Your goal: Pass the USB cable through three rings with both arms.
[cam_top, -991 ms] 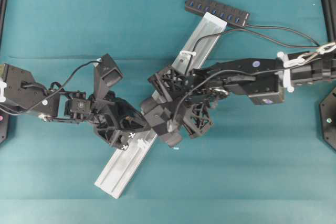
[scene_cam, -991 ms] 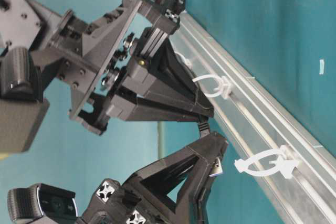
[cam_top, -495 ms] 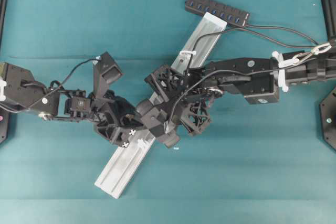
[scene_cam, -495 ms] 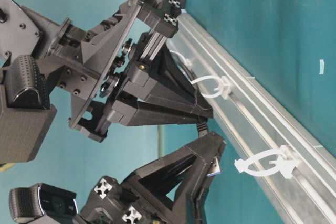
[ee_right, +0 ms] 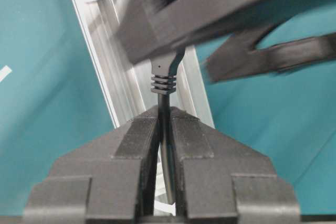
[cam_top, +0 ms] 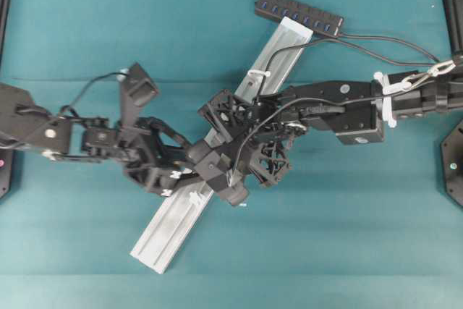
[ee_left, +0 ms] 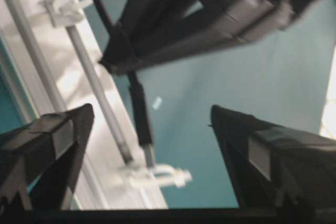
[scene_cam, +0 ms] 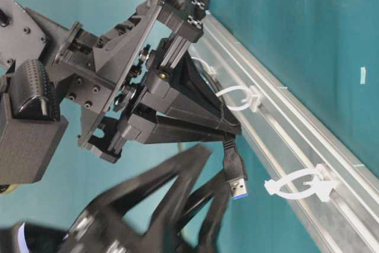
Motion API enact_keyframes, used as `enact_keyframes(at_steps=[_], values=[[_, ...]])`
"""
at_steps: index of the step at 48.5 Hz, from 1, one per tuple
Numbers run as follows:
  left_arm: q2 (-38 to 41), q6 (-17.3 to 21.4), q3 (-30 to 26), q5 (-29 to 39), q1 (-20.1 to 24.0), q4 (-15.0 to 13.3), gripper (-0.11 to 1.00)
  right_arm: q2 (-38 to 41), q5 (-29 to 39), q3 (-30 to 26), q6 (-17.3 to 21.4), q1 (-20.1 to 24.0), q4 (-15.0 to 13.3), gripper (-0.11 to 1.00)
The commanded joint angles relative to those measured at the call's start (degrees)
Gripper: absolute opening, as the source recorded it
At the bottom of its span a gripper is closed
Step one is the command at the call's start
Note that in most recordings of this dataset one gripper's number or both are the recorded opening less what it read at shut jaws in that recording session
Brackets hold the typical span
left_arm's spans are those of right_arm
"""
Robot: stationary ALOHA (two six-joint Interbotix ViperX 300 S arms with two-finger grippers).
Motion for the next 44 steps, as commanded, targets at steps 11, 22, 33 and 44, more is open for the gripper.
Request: enact_keyframes(at_steps=[11, 22, 33, 44], values=[[-14.0, 0.2, 3.7, 6.9, -4.4, 0.2, 0.96, 0.1, -0.1, -0.3, -0.9, 0.5, -4.6, 0.1], [-23.9, -1.1, 5.5, 16.7, -6.5, 0.2, 0.96, 0.1, -0.1, -0.1, -5.1, 1.1, -5.3, 0.1], [-30.1, -9.4, 9.0, 17.8, -6.4, 0.2, 0.95, 0.4, -0.1, 1.1, -9.1, 2.0, -5.3, 0.1], [-29.8, -10.2, 9.3, 17.5, -6.6, 0.2, 0.95, 1.1, -0.4, 0.8, -9.1, 2.6, -5.3, 0.1]])
